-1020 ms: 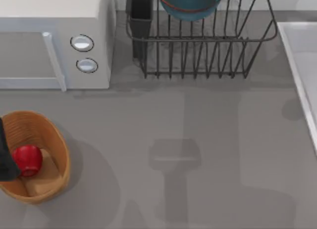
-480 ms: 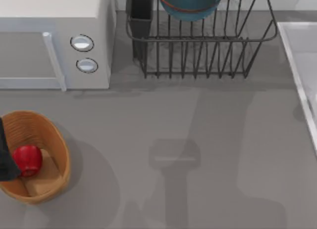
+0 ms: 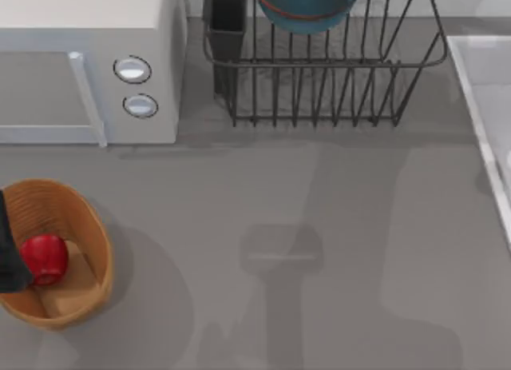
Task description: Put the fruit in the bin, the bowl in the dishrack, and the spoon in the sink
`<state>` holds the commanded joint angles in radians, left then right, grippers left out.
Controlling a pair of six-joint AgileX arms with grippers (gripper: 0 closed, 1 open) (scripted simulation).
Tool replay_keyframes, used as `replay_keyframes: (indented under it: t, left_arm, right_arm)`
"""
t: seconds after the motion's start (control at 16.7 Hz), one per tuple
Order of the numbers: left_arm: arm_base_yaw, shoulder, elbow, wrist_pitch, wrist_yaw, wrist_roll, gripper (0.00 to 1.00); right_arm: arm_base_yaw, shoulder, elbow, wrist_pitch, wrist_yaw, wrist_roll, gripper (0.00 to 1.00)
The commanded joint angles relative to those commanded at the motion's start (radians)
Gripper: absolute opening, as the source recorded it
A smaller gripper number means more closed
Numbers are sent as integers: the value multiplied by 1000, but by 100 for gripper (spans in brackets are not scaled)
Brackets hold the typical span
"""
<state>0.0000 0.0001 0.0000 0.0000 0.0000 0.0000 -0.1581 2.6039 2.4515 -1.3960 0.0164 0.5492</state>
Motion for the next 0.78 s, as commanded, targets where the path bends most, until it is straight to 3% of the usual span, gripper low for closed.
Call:
replay_keyframes:
  t: [0.42, 0.78]
  left_arm:
    - [0, 0, 0, 0, 0, 0, 100]
    - [0, 0, 0, 0, 0, 0, 100]
  right_arm:
    - [0, 0, 0, 0, 0, 0, 98]
    - [0, 0, 0, 0, 0, 0, 100]
